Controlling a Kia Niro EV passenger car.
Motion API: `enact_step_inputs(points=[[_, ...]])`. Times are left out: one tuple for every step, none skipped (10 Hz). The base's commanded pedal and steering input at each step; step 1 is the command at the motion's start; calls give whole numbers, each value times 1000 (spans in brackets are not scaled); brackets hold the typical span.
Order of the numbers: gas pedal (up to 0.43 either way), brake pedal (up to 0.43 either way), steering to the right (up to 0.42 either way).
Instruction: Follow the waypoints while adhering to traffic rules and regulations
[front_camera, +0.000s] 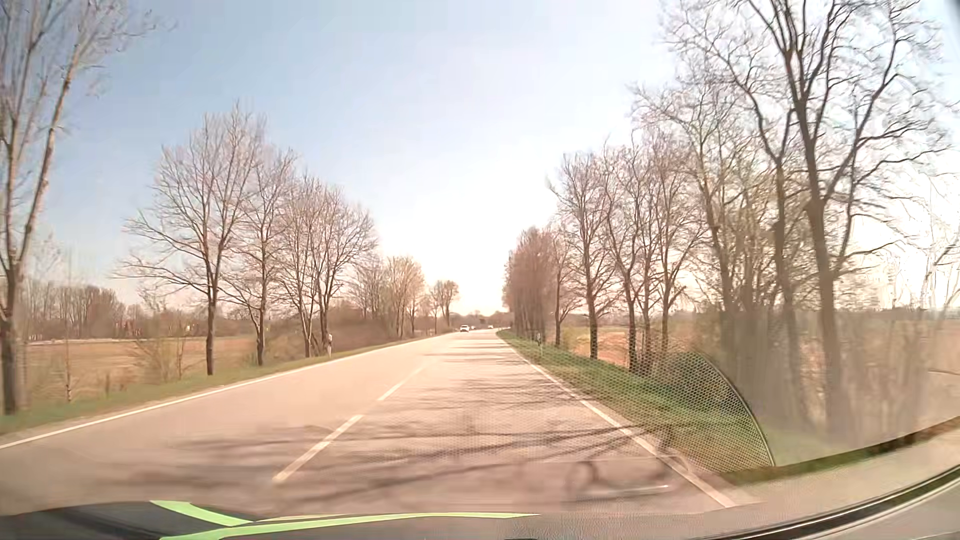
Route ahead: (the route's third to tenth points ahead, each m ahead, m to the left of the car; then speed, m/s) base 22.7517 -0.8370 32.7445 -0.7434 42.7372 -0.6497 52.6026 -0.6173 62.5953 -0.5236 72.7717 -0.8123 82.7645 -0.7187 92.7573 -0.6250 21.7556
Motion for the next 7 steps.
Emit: enact_step_inputs(points=[[248,0,0],[248,0,0],[248,0,0],[248,0,0],[240,0,0],[228,0,0],[228,0,0]])
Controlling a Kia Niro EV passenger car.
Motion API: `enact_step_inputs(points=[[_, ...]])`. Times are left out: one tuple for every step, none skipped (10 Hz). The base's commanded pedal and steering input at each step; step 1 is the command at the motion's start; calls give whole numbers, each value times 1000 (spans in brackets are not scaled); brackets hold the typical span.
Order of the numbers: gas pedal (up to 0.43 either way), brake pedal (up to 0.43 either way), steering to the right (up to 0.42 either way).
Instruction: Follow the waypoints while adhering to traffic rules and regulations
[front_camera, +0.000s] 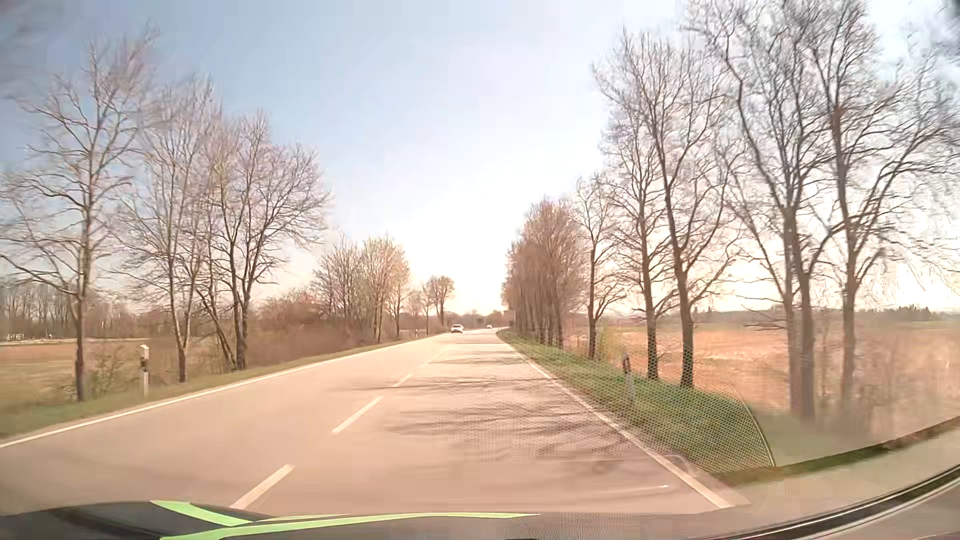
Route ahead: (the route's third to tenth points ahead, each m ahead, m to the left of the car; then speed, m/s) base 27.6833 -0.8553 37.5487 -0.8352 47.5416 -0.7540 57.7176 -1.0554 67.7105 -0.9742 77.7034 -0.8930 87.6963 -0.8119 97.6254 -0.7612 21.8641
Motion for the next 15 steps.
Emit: enact_step_inputs(points=[[220,0,0],[209,0,0],[197,0,0],[197,0,0],[189,0,0],[177,0,0],[177,0,0],[169,0,0],[169,0,0],[169,0,0],[157,0,0],[157,0,1],[169,0,0],[177,0,0],[177,0,1]])
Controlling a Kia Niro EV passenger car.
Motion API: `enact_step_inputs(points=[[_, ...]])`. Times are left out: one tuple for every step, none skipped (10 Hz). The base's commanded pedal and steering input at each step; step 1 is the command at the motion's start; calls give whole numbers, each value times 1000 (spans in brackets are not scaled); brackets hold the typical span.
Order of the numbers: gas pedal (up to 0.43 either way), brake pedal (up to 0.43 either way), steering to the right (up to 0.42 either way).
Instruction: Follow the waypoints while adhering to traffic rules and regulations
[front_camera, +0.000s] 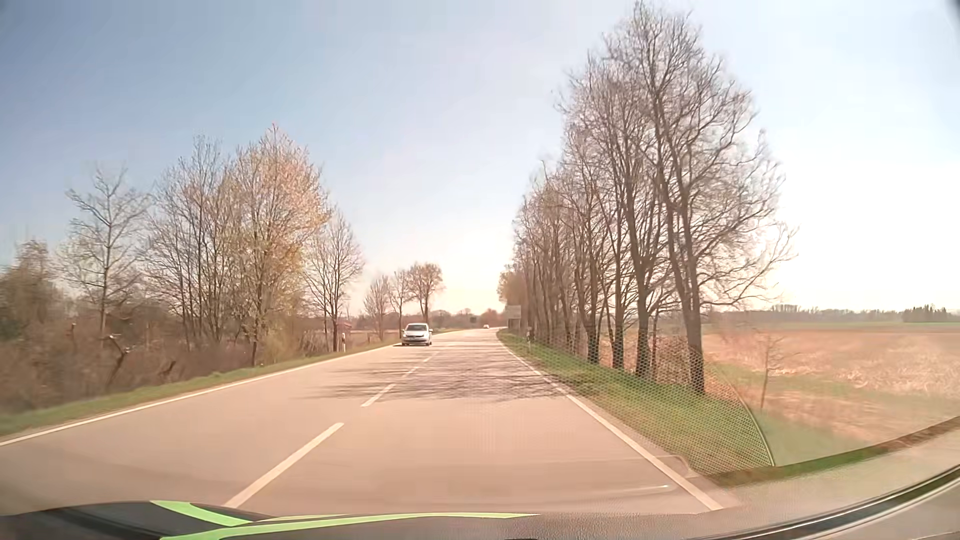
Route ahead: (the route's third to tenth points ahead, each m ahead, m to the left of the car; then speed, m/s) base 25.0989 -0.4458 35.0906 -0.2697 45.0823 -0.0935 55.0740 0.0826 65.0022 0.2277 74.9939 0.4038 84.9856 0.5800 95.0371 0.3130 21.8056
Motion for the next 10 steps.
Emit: enact_step_inputs(points=[[177,0,0],[177,0,0],[177,0,1],[177,0,0],[177,0,0],[177,0,0],[177,0,0],[177,0,0],[189,0,0],[189,0,1]])
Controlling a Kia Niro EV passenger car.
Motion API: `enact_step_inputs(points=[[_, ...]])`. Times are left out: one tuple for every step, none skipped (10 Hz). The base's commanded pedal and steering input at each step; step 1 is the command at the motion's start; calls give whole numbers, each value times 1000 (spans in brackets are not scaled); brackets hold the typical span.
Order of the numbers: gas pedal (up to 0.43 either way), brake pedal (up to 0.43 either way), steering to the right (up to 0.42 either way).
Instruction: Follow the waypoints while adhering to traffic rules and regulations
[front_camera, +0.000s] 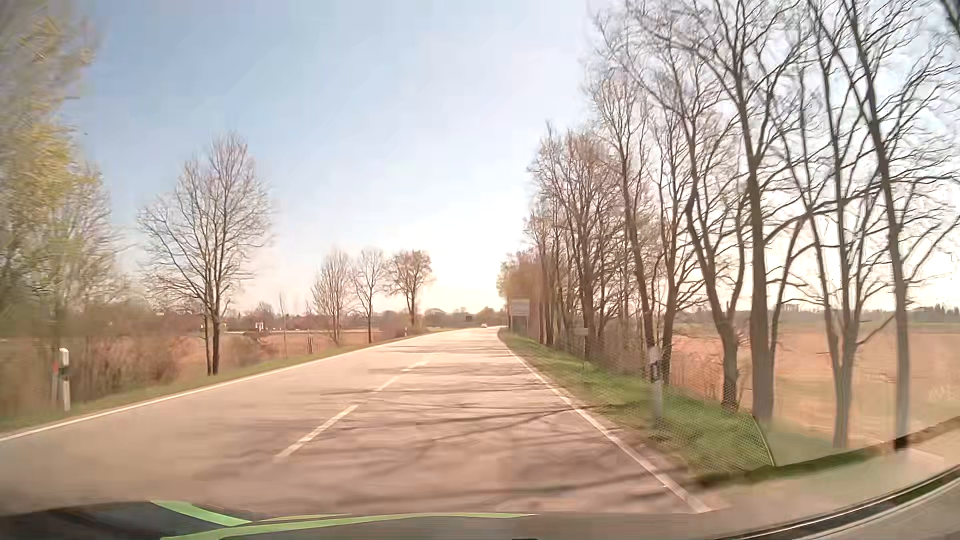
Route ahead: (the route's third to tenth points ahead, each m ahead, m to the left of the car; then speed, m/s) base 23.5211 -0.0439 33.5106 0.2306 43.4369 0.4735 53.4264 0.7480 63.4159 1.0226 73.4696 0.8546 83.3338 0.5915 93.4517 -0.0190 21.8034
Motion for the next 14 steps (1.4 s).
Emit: enact_step_inputs(points=[[189,0,1],[197,0,0],[197,0,0],[197,0,0],[197,0,0],[197,0,0],[197,0,0],[197,0,0],[197,0,0],[197,0,0],[197,0,0],[209,0,0],[209,0,0],[209,0,1]])
